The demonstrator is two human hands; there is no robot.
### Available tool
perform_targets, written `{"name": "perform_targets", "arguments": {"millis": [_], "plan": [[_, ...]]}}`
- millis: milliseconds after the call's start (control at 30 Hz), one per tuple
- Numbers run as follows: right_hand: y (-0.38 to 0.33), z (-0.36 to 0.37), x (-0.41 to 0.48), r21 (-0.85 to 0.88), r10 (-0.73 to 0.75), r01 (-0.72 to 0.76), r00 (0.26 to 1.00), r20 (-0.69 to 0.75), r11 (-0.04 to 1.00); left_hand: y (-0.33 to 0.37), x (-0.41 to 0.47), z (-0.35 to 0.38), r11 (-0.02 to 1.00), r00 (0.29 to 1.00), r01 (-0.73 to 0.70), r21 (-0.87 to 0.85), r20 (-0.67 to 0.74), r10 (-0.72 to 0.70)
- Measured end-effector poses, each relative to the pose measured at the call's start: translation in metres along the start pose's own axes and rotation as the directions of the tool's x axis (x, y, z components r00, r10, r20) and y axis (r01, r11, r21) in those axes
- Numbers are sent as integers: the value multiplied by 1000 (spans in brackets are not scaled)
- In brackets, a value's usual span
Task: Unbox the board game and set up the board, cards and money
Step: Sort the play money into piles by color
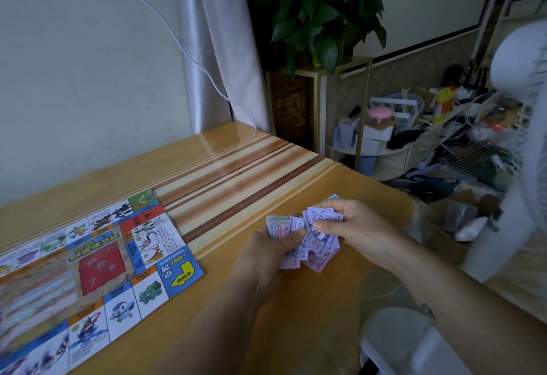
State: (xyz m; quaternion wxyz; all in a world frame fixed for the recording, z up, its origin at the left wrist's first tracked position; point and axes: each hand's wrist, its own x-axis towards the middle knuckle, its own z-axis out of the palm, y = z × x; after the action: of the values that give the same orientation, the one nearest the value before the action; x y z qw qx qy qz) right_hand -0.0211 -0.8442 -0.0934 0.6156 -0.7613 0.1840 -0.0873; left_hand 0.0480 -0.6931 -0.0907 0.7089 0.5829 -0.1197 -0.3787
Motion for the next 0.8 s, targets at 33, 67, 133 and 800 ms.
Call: {"name": "perform_targets", "arguments": {"millis": [33,67,133,800], "plan": [[0,-1,0,13,-1,1,1000,2,1000,1,0,1,999,1000,18,-32,23,-17],[0,-1,1,20,-4,4,1000,-1,1000,2,0,3,997,998,43,-71,47,-40],[1,-2,2,17,-9,10,1000,-19,1000,3,0,5,981,992,101,-165,85,-88],[-9,5,-3,-246,-151,116,980,-127,962,3,11,7,985,996,5,-170,-87,-20]]}}
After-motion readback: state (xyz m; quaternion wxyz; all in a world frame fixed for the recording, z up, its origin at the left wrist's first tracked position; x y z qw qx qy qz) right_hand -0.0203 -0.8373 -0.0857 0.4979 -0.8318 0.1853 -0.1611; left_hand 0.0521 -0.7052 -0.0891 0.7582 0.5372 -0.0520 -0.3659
